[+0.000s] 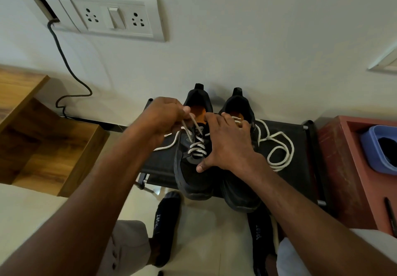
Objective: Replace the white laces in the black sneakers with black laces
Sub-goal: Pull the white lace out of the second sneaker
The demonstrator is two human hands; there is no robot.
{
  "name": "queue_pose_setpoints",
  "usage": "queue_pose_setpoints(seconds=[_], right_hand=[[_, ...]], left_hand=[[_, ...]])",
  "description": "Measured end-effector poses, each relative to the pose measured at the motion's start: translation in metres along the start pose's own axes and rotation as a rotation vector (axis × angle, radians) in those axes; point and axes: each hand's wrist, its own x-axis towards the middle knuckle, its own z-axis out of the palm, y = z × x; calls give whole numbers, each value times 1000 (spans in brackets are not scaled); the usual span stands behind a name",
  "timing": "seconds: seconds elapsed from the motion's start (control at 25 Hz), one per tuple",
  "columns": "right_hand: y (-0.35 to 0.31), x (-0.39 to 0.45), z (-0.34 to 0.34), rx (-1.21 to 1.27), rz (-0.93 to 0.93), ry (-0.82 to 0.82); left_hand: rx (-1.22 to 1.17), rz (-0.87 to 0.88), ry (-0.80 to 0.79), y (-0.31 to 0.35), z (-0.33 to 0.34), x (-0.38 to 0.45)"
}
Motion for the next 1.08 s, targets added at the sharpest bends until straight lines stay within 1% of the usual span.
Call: queue_pose_setpoints(seconds=[0.04,0.08,0.2,0.28,0.4,0.48,0.56,0.6,0.64,0.72,0.76,0.8,0.84,0.88,0.92,0.96,1.0,1.04,1.08], right_hand=[[0,0,0,-5,3,-3],[-1,0,0,-7,6,0],[-2,0,1,-9,9,10],[-1,1,2,0,12,13],[0,1,2,-7,13,19],[0,1,2,-7,13,16],[0,0,0,4,12,6],[1,0,0,9,12,3],[1,0,0,13,9,0],[2,1,0,31,8,-13],[3,1,0,40,8,-20],[2,1,0,43,6,-23],[2,1,0,44,6,-24],[2,1,0,44,9,-21],[2,1,0,44,12,-15],[1,1,0,46,14,-10],[1,1,0,48,13,-7],[1,1,0,50,12,-7],[1,1,1,53,12,-6]], left_hand=[[33,-4,-29,0,-1,-1],[178,28,-49,-1,1,-2],[687,202,-91,-11,11,6],[903,269,-90,-16,17,10],[936,310,-21,-18,21,14],[918,295,18,-17,25,15],[841,288,69,-11,24,10],[698,292,86,-4,21,6],[468,295,76,4,15,1],[-86,288,3,17,-3,-7],[-221,271,-26,20,-11,-8],[-200,267,-13,20,-14,-8],[-22,284,30,17,-13,-6],[264,322,68,11,-10,-1],[535,359,67,5,-5,3],[733,373,19,0,1,5],[851,366,-53,-7,6,7],[906,353,-114,-12,9,8],[931,355,-133,-15,13,10]])
